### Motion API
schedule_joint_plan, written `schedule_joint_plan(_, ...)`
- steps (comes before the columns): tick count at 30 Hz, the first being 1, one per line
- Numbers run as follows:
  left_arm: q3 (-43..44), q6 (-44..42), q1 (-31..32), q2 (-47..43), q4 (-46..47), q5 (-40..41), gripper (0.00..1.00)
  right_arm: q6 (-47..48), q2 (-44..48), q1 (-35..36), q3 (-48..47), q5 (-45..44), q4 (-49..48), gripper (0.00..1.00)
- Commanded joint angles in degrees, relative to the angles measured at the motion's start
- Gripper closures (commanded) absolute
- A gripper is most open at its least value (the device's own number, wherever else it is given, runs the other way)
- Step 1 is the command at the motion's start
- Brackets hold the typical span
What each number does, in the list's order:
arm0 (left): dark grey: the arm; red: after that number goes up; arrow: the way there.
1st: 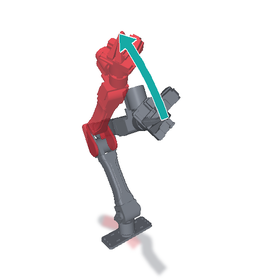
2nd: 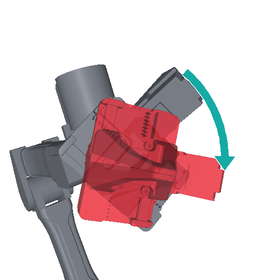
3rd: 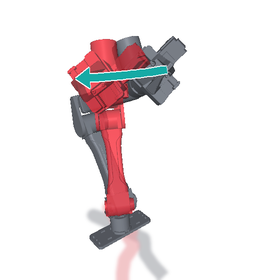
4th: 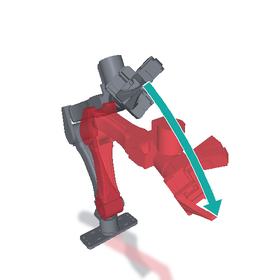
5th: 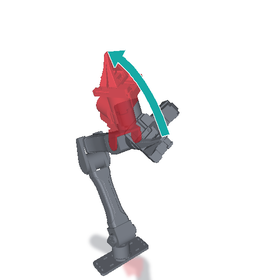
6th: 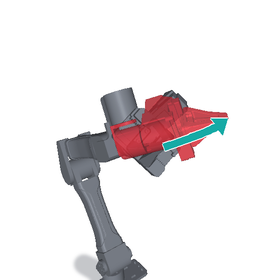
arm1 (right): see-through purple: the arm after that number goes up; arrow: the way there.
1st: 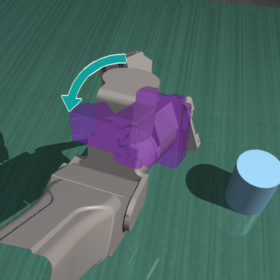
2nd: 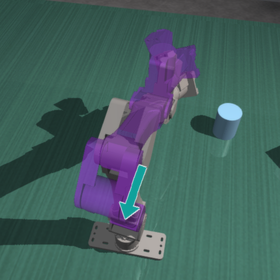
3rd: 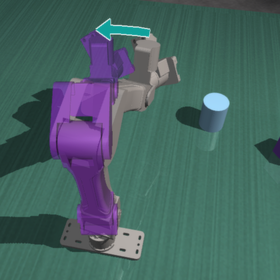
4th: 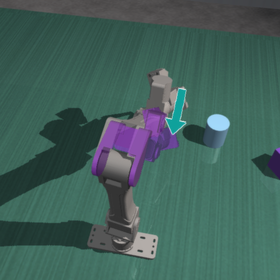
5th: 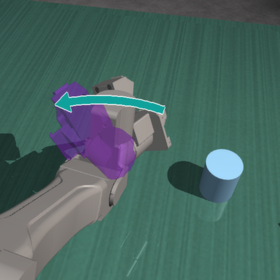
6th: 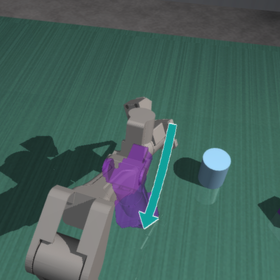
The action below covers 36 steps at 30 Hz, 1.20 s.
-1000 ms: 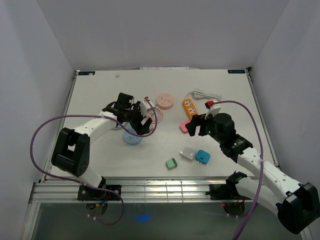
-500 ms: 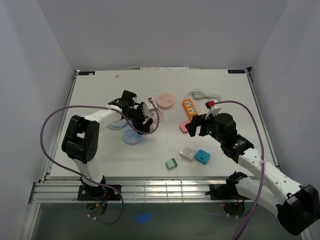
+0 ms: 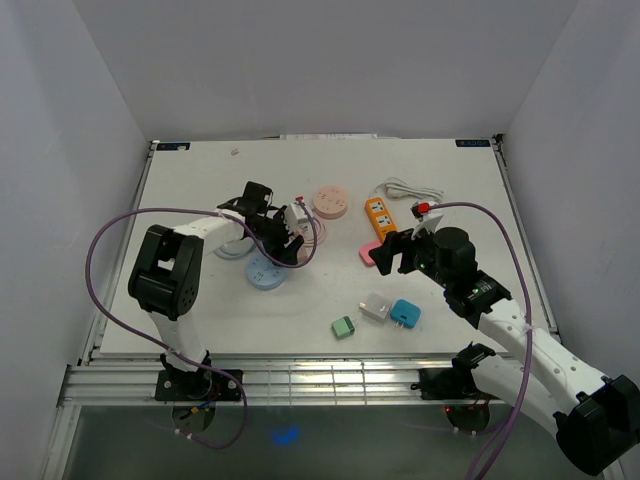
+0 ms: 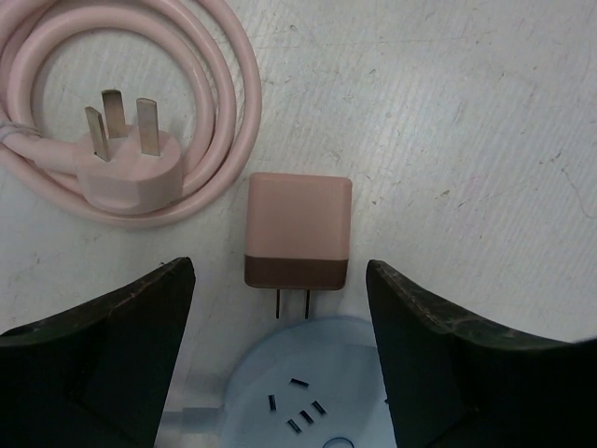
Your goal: Insert the plug
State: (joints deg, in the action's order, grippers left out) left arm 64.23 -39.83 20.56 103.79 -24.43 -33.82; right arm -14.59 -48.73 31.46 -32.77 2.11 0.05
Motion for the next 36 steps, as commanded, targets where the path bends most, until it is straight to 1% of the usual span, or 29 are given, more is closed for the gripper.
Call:
schedule_joint_plan(1,0.7,-2.0,-0.3,0.1,2.0,-0.5,0.16,0.5,0.0,-0.3,-0.6,1.1,-1.0,0.10)
schedule_joint_plan(4,0.6,-2.3,-0.3,0.7,2.9,-0.5,0.16,0.4,0.3,-0.4,-0.5,1.3,-1.0,0.10)
schedule_joint_plan(7,0.0,-3.0,-0.3,0.9,4.2,0.1,0.18,0.3,0.3,-0.3,-0.5,1.4,-1.1,0.09)
schedule_joint_plan(8,-0.1,-3.1,-0.2,1.0,4.2,0.2,0.21,0.3,0.3,-0.3,-0.5,1.4,-1.1,0.09)
schedule_joint_plan(10,-0.5,-3.2,0.0,1.1,5.0,0.5,0.21,0.3,0.4,-0.4,-0.4,1.2,-1.1,0.09)
schedule_joint_plan(17,-1.4,-3.1,1.0,2.1,5.3,3.1,0.33,0.0,0.2,-0.4,0.3,1.3,-1.2,0.08)
schedule_joint_plan(18,-1.5,-3.1,1.0,1.6,5.3,3.1,0.34,0.0,0.1,-0.4,0.3,1.4,-1.3,0.08)
schedule_joint_plan(21,-1.8,-3.1,1.0,0.2,5.4,2.4,0.46,-0.3,-0.2,-0.4,0.3,1.7,-1.1,0.07)
schedule_joint_plan(22,-2.1,-3.1,1.1,-1.1,5.4,1.8,0.51,-0.4,-0.1,-0.4,0.3,1.7,-1.1,0.06)
schedule_joint_plan(29,-5.0,-2.5,2.0,-9.2,4.7,-1.2,0.66,-1.1,-1.0,-0.4,-0.2,2.5,-1.2,0.06)
schedule_joint_plan(32,-4.6,-2.3,2.7,-12.0,3.2,-1.1,0.71,-1.9,-3.4,-0.4,-1.1,5.2,-1.2,0.05)
schedule_joint_plan(36,-4.6,-2.0,3.9,-15.4,2.5,-2.4,0.72,-4.7,-6.1,-0.3,-1.8,9.0,-3.1,0.04)
